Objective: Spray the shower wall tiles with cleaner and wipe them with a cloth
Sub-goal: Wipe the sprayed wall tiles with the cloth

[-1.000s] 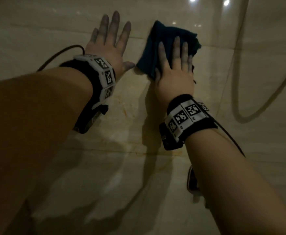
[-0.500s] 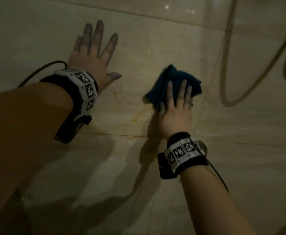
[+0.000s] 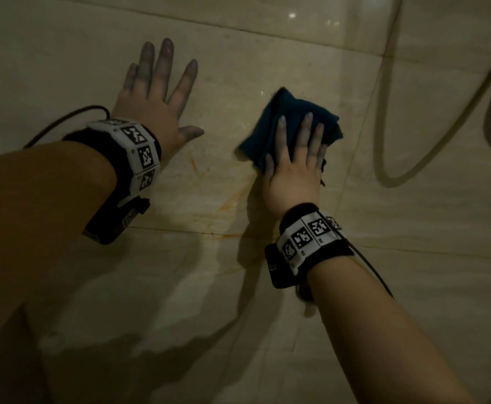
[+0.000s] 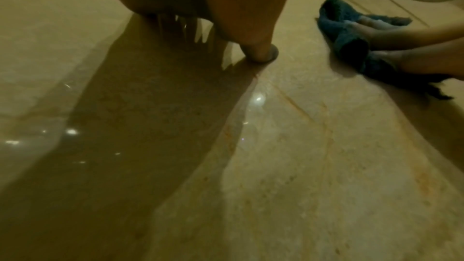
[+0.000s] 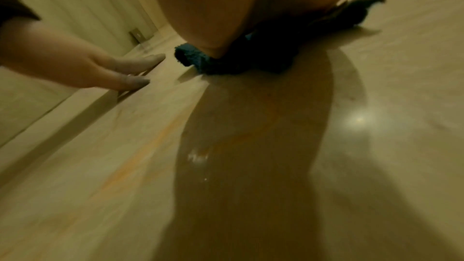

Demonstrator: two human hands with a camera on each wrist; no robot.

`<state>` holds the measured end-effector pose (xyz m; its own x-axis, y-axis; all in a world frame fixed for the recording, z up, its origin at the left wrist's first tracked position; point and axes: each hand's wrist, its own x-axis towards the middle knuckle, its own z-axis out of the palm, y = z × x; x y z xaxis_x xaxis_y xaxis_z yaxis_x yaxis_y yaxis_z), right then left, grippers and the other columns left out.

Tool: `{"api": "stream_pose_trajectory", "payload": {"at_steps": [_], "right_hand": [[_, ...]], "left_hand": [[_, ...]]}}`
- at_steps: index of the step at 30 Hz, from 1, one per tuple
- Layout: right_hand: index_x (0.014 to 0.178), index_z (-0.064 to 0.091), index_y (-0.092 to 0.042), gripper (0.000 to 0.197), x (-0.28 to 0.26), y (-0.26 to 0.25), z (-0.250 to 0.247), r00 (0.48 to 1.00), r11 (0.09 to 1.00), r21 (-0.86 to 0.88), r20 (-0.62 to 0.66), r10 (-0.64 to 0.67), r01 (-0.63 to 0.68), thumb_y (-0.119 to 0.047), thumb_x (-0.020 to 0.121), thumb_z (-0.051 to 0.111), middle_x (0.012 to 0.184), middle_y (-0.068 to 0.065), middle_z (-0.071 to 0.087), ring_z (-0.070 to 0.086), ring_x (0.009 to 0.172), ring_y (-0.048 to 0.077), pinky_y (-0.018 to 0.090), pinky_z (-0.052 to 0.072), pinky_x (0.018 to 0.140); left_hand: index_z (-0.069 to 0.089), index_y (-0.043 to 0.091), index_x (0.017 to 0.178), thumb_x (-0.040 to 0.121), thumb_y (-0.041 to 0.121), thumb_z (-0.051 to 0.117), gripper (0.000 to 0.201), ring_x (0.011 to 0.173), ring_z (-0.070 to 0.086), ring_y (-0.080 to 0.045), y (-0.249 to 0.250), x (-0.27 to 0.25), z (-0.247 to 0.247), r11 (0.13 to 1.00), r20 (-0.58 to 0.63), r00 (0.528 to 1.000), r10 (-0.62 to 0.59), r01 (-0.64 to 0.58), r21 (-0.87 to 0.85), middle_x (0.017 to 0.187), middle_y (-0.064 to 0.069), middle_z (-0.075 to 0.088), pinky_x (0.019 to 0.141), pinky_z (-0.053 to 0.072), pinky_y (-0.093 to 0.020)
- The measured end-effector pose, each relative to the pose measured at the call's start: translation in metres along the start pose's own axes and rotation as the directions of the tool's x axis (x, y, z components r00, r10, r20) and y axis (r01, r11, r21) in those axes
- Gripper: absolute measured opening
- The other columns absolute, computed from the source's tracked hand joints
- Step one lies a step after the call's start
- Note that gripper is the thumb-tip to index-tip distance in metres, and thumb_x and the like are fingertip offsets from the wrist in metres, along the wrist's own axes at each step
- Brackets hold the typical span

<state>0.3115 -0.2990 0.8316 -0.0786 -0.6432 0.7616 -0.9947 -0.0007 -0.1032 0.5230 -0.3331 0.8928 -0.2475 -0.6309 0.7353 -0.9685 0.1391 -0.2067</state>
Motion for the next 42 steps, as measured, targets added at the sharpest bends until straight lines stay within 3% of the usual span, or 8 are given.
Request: {"api": "stream_pose_trajectory", "payload": {"at_steps": [6,14,20,26,29,31,38,42], "right_hand": [[0.149,-0.008,-0.023,0.058,0.006,0.002,0.005,0.996,1.000,-0.015,-0.083,-0.028,0.027,-0.038,0.100,0.021,0.157,0.014,-0.013,-0.013,0.145,0.031,0.039,-0.014,0.114],[0.147,-0.008,-0.021,0.061,-0.032,0.013,0.039,0.991,0.996,-0.005,-0.105,-0.086,0.086,-0.038,0.099,0.026,0.157,0.012,-0.007,-0.009,0.144,0.028,0.032,-0.025,0.109],[0.148,0.006,-0.017,0.061,-0.055,0.018,0.058,0.988,0.995,-0.019,-0.121,-0.098,0.096,-0.038,0.094,0.026,0.154,0.017,0.015,0.004,0.140,0.030,0.036,-0.014,0.113],[0.149,0.004,-0.020,0.061,-0.042,-0.004,0.052,0.990,0.999,-0.020,-0.136,-0.029,0.026,-0.037,0.096,0.029,0.155,0.023,0.011,-0.001,0.140,0.034,0.036,-0.022,0.110],[0.143,-0.017,-0.026,0.061,-0.028,-0.022,0.038,0.999,1.000,0.015,-0.044,0.005,-0.004,-0.037,0.100,0.025,0.156,0.018,-0.013,-0.015,0.143,0.036,0.038,-0.026,0.109],[0.144,-0.017,-0.026,0.061,-0.018,-0.034,0.029,0.999,1.000,0.029,-0.040,0.005,-0.004,-0.037,0.101,0.023,0.155,0.016,-0.018,-0.018,0.142,0.036,0.040,-0.022,0.109],[0.148,-0.009,-0.024,0.060,-0.008,-0.051,0.032,0.992,0.999,0.050,-0.123,0.019,-0.013,-0.038,0.099,0.023,0.157,0.017,-0.011,-0.012,0.144,0.035,0.038,-0.022,0.112],[0.144,-0.011,-0.022,0.060,-0.044,-0.053,0.060,0.994,0.999,0.013,-0.101,-0.039,0.040,-0.041,0.095,0.020,0.152,0.011,-0.011,-0.011,0.142,0.023,0.035,-0.022,0.110]], "left_hand": [[-0.020,0.023,0.148,0.089,0.061,0.033,0.088,0.146,-0.015,-0.033,0.003,-0.001,-0.002,1.000,0.023,1.000,-0.020,0.019,0.020,0.156,-0.011,-0.025,0.119,0.000,-0.044],[-0.015,0.024,0.149,0.089,0.053,0.047,0.091,0.145,-0.017,-0.032,0.014,-0.013,-0.005,0.986,0.082,0.995,-0.065,0.077,-0.149,0.156,-0.010,-0.024,0.120,-0.001,-0.043],[-0.008,0.027,0.150,0.088,0.047,0.054,0.091,0.145,-0.019,-0.030,0.009,-0.036,0.003,0.951,0.144,0.985,-0.098,0.136,-0.279,0.156,-0.010,-0.025,0.120,-0.001,-0.043],[-0.008,0.030,0.150,0.089,0.052,0.048,0.086,0.144,-0.017,-0.036,-0.008,-0.045,0.018,0.980,0.125,0.990,-0.060,0.082,-0.179,0.156,-0.013,-0.023,0.117,-0.003,-0.049],[-0.002,0.026,0.151,0.089,0.056,0.042,0.081,0.145,-0.012,-0.039,-0.018,-0.044,0.021,0.981,0.032,0.999,0.000,0.006,-0.193,0.157,-0.017,-0.015,0.116,-0.002,-0.052],[-0.004,0.024,0.151,0.084,0.057,0.032,0.083,0.145,-0.011,-0.039,-0.025,-0.041,0.022,0.980,0.006,1.000,-0.011,0.012,-0.197,0.158,-0.018,-0.013,0.116,-0.002,-0.052],[-0.011,0.021,0.150,0.091,0.059,0.033,0.083,0.145,-0.014,-0.037,-0.050,-0.046,0.039,0.986,0.033,0.999,-0.043,0.047,-0.159,0.157,-0.018,-0.017,0.117,-0.004,-0.050],[-0.018,0.018,0.145,0.092,0.060,0.028,0.082,0.145,-0.012,-0.037,-0.063,-0.051,0.049,0.993,0.021,0.999,0.039,-0.036,-0.109,0.157,-0.017,-0.016,0.117,-0.006,-0.047]]}}
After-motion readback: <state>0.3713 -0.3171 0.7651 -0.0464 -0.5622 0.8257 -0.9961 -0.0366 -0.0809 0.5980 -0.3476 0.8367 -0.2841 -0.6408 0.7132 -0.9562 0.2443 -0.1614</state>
